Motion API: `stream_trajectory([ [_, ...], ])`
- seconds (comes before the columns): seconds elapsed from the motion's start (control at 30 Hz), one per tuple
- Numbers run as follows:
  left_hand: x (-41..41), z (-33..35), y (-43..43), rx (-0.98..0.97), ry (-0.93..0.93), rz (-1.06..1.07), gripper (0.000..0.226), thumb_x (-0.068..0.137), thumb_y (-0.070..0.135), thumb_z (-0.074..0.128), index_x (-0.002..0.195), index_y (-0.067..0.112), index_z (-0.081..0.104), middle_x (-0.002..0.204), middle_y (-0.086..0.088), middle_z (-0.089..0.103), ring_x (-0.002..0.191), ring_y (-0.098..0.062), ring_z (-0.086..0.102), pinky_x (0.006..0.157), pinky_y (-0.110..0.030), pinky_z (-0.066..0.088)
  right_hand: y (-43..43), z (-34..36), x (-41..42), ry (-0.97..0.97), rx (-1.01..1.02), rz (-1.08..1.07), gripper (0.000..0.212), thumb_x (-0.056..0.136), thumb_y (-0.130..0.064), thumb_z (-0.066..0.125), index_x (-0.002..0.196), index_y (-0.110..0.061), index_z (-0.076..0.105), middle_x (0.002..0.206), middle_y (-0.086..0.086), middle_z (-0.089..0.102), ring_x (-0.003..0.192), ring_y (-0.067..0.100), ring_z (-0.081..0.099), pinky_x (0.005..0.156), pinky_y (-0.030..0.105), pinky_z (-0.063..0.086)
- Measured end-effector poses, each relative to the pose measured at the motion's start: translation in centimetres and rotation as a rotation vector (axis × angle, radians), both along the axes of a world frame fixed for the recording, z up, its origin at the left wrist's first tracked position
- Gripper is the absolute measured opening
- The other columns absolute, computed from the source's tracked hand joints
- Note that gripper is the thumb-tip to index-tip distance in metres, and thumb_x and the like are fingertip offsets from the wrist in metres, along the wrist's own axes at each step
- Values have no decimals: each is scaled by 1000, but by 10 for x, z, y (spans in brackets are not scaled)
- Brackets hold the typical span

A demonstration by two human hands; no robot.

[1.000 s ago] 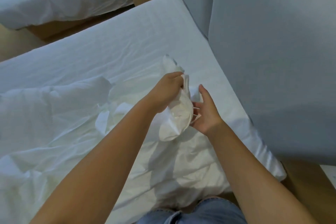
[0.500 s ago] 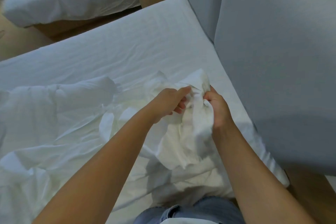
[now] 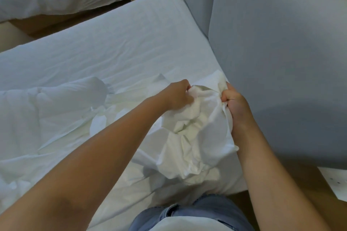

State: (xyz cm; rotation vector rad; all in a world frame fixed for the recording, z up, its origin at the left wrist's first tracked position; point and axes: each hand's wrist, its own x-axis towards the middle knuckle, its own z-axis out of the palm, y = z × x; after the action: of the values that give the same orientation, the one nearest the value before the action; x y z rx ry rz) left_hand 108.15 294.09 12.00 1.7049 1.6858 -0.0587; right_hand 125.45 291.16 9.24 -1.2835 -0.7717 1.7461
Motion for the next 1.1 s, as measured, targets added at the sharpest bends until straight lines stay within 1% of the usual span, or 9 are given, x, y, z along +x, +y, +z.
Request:
stream_trajectory([
  [0.1, -1, -14, 7, 191, 193, 45, 19, 94, 19, 43, 107, 8, 50, 87, -6, 54, 81, -28, 52, 59, -30, 34, -5, -4, 1, -47, 24, -29, 43, 53, -10, 39, 90, -3, 59, 80, 7, 54, 75, 27, 47, 65, 32, 39],
  [0.33, -39, -29, 1, 292, 701, 51, 31, 92, 15, 44, 122, 8, 45, 118, -14, 52, 109, -33, 50, 80, -39, 38, -33, -31, 14, 275, -31, -80, 56, 67, 5, 31, 81, -24, 77, 69, -4, 70, 60, 9, 65, 58, 18, 52],
  [0.47, 21, -29, -25, 383, 215, 35, 24, 91, 29, 47, 95, 9, 59, 100, -12, 58, 99, -32, 54, 74, -36, 39, -36, -39, 9, 258, -55, -26, 56, 81, 9, 31, 104, -20, 73, 97, 7, 72, 89, 22, 67, 80, 30, 54],
  [0.57, 51, -28, -30, -134, -183, 395, 57, 91, 58, 42, 87, 6, 66, 86, -13, 66, 84, -30, 62, 66, -30, 45, -40, -40, 10, 224, -63, 71, 53, 70, 3, 40, 100, -25, 73, 91, 8, 70, 83, 22, 64, 77, 28, 52],
  [0.67, 54, -32, -24, -380, -234, 484, 40, 91, 49, 53, 83, 10, 59, 63, -6, 49, 51, -15, 46, 40, -16, 37, -51, -39, 10, 213, -86, 196, 50, 67, 4, 40, 94, -23, 73, 83, 5, 71, 77, 17, 66, 66, 26, 54],
  [0.83, 49, -39, -37, -645, -102, 321, 16, 88, 11, 56, 72, 12, 51, 62, -3, 44, 49, -11, 42, 37, -14, 37, -67, -38, 12, 257, -175, 354, 45, 73, 13, 42, 93, -12, 73, 92, 10, 72, 89, 23, 67, 76, 29, 56],
  [0.93, 49, -38, -51, -432, -214, 348, 29, 87, 11, 58, 61, 10, 45, 57, -5, 42, 50, -17, 42, 48, -21, 40, -65, -41, 23, 247, -281, 425, 38, 68, -8, 61, 104, -3, 70, 103, 16, 68, 99, 29, 62, 91, 40, 48],
  [1.03, 49, -21, -60, 42, -86, 118, 37, 87, 17, 55, 58, 15, 32, 55, 0, 36, 50, -15, 36, 47, -26, 28, -54, -41, 26, 183, -447, 252, 47, 66, -53, 63, 89, -12, 69, 83, 6, 67, 79, 23, 62, 65, 33, 51],
  [1.1, 52, -7, -70, 247, -10, -166, 34, 87, 18, 54, 64, 12, 30, 59, 1, 38, 54, -19, 34, 51, -32, 21, -42, -34, 21, 119, -464, 235, 51, 64, -61, 62, 91, -18, 67, 77, 3, 65, 71, 18, 63, 61, 30, 51],
])
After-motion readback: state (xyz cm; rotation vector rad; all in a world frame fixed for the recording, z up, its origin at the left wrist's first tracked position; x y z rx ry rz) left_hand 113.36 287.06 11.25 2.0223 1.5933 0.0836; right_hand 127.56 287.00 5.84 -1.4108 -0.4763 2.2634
